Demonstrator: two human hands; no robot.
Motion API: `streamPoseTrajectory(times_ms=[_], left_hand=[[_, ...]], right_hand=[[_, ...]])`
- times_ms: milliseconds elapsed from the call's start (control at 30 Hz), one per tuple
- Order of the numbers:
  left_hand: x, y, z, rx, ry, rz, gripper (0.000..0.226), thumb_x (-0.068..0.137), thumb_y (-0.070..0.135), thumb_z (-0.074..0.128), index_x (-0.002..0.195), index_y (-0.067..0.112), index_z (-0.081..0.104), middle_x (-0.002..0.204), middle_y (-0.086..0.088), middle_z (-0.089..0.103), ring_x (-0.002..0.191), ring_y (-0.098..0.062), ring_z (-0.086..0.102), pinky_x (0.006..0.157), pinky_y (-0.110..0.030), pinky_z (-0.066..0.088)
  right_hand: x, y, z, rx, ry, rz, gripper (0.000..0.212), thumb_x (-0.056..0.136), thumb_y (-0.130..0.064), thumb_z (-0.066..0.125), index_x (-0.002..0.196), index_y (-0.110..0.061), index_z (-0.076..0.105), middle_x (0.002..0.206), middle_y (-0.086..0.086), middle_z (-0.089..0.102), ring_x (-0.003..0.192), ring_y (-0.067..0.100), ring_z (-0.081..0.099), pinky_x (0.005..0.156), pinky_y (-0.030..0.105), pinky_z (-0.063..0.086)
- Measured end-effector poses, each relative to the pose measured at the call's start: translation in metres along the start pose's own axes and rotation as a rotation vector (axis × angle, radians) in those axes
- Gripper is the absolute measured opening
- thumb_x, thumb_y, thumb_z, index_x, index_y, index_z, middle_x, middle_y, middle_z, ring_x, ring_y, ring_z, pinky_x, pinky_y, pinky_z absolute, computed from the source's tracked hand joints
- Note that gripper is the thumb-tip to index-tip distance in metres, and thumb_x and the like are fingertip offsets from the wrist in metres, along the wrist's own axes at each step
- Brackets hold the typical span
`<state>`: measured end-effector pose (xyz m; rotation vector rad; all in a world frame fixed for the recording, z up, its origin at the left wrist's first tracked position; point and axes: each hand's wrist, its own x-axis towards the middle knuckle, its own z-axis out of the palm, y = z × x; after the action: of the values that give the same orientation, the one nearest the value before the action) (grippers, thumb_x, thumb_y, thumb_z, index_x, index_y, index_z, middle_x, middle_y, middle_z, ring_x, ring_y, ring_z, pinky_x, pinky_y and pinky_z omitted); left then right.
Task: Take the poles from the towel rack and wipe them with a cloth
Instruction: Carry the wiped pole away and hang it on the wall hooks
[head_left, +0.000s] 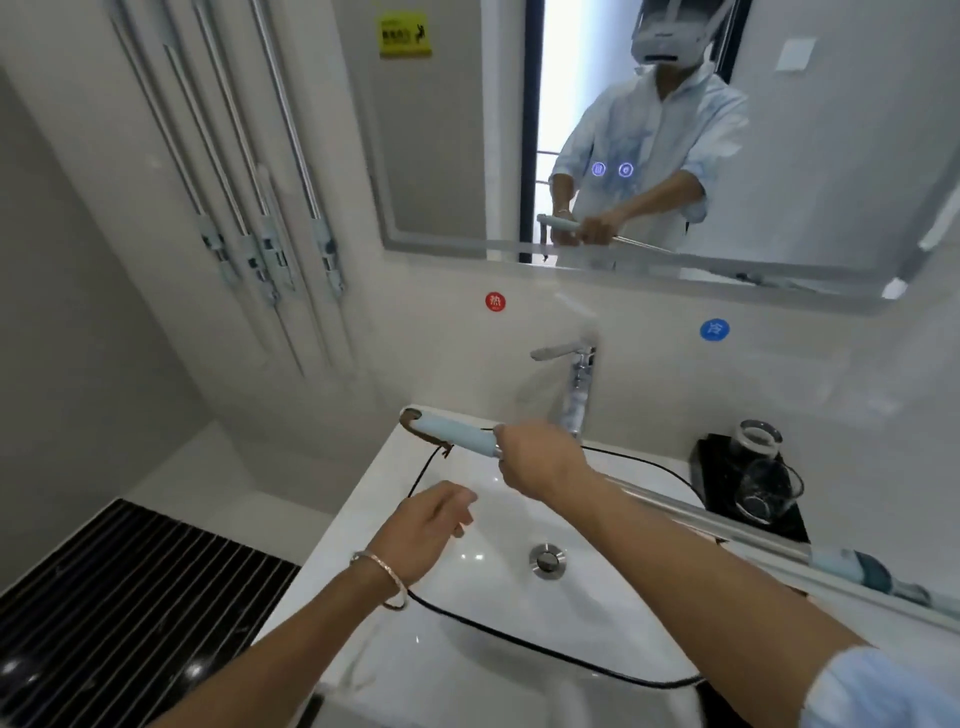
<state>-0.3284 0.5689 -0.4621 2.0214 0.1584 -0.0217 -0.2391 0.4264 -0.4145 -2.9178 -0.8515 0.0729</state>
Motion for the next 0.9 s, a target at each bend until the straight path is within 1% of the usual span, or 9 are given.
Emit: streamPoseTrajectory(times_ms=[33, 167, 233, 333, 433, 567, 667, 833, 900], left_hand=[[0.002, -0.001, -0.019, -0.155, 0.040, -0.050, 0.023, 0.098, 0.037, 0.041, 0.096, 0.024, 0.061, 0.080, 0.005, 0.065, 0.073, -0.009, 0.060, 0.067, -0.023, 0.046], [0.019, 0.014, -0.139, -0.749, 0.496, -0.070, 0.040, 0.101, 0.041, 0.026, 0.092, 0.016, 0.056, 0.086, -0.005, 0.061, 0.073, -0.017, 0.058, 0.061, -0.030, 0.042], [0.014, 0.018, -0.215, -0.910, 0.657, -0.003, 0.036, 0.102, 0.039, 0.025, 0.092, 0.018, 0.052, 0.087, -0.008, 0.059, 0.073, -0.020, 0.056, 0.062, -0.032, 0.043], [-0.015, 0.015, -0.319, -1.011, 0.904, 0.135, 0.027, 0.101, 0.035, 0.033, 0.085, 0.021, 0.049, 0.069, -0.004, 0.060, 0.063, -0.020, 0.059, 0.059, -0.030, 0.047], [-0.058, 0.012, -0.414, -1.029, 1.141, 0.243, 0.015, 0.100, 0.023, 0.039, 0.089, 0.018, 0.047, 0.069, -0.002, 0.053, 0.047, -0.013, 0.059, 0.053, -0.024, 0.049], [-0.125, 0.009, -0.513, -0.950, 1.333, 0.330, 0.017, 0.101, 0.027, 0.033, 0.095, 0.016, 0.046, 0.067, -0.002, 0.047, 0.048, -0.012, 0.053, 0.048, -0.024, 0.050], [-0.172, 0.014, -0.559, -0.914, 1.469, 0.394, 0.023, 0.101, 0.027, 0.031, 0.095, 0.013, 0.048, 0.062, -0.002, 0.043, 0.050, -0.013, 0.049, 0.052, -0.026, 0.052], [-0.219, 0.024, -0.609, -0.863, 1.560, 0.516, 0.026, 0.099, 0.024, 0.032, 0.083, 0.013, 0.050, 0.052, 0.003, 0.040, 0.038, -0.010, 0.041, 0.046, -0.021, 0.044], [-0.224, 0.030, -0.621, -0.834, 1.563, 0.568, 0.026, 0.098, 0.023, 0.034, 0.080, 0.013, 0.050, 0.049, 0.003, 0.038, 0.037, -0.010, 0.038, 0.043, -0.019, 0.038]], right_hand=[[0.012, -0.026, -0.011, 0.000, 0.026, -0.022, 0.027, 0.093, -0.014, 0.047, 0.119, -0.012, 0.055, 0.115, 0.011, 0.061, 0.103, 0.032, 0.060, 0.071, 0.031, 0.038], [0.058, -0.147, -0.051, 0.001, 0.111, -0.141, 0.027, 0.092, -0.013, 0.049, 0.118, -0.011, 0.057, 0.115, 0.012, 0.062, 0.103, 0.034, 0.061, 0.074, 0.034, 0.041], [0.078, -0.213, -0.069, -0.001, 0.157, -0.230, 0.027, 0.093, -0.013, 0.050, 0.118, -0.009, 0.059, 0.116, 0.014, 0.062, 0.105, 0.035, 0.061, 0.080, 0.037, 0.046], [0.099, -0.314, -0.097, -0.009, 0.251, -0.371, 0.027, 0.096, -0.014, 0.048, 0.120, -0.009, 0.058, 0.119, 0.014, 0.061, 0.107, 0.035, 0.060, 0.080, 0.038, 0.046], [0.110, -0.407, -0.119, 0.008, 0.315, -0.518, 0.028, 0.097, -0.013, 0.044, 0.123, -0.009, 0.055, 0.121, 0.013, 0.058, 0.110, 0.034, 0.058, 0.072, 0.034, 0.034], [0.113, -0.510, -0.137, 0.043, 0.352, -0.675, 0.027, 0.096, -0.011, 0.043, 0.121, -0.008, 0.053, 0.119, 0.013, 0.058, 0.106, 0.036, 0.058, 0.071, 0.034, 0.033], [0.107, -0.572, -0.147, 0.096, 0.373, -0.779, 0.024, 0.095, -0.011, 0.043, 0.117, -0.007, 0.052, 0.114, 0.014, 0.058, 0.101, 0.036, 0.058, 0.069, 0.033, 0.034], [0.105, -0.638, -0.151, 0.244, 0.358, -0.918, 0.008, 0.096, -0.015, 0.044, 0.104, -0.011, 0.044, 0.097, 0.013, 0.053, 0.079, 0.032, 0.049, 0.062, 0.034, 0.030], [0.109, -0.654, -0.150, 0.331, 0.333, -0.953, 0.012, 0.098, -0.020, 0.046, 0.097, -0.013, 0.037, 0.088, 0.010, 0.046, 0.077, 0.031, 0.046, 0.061, 0.034, 0.030]])
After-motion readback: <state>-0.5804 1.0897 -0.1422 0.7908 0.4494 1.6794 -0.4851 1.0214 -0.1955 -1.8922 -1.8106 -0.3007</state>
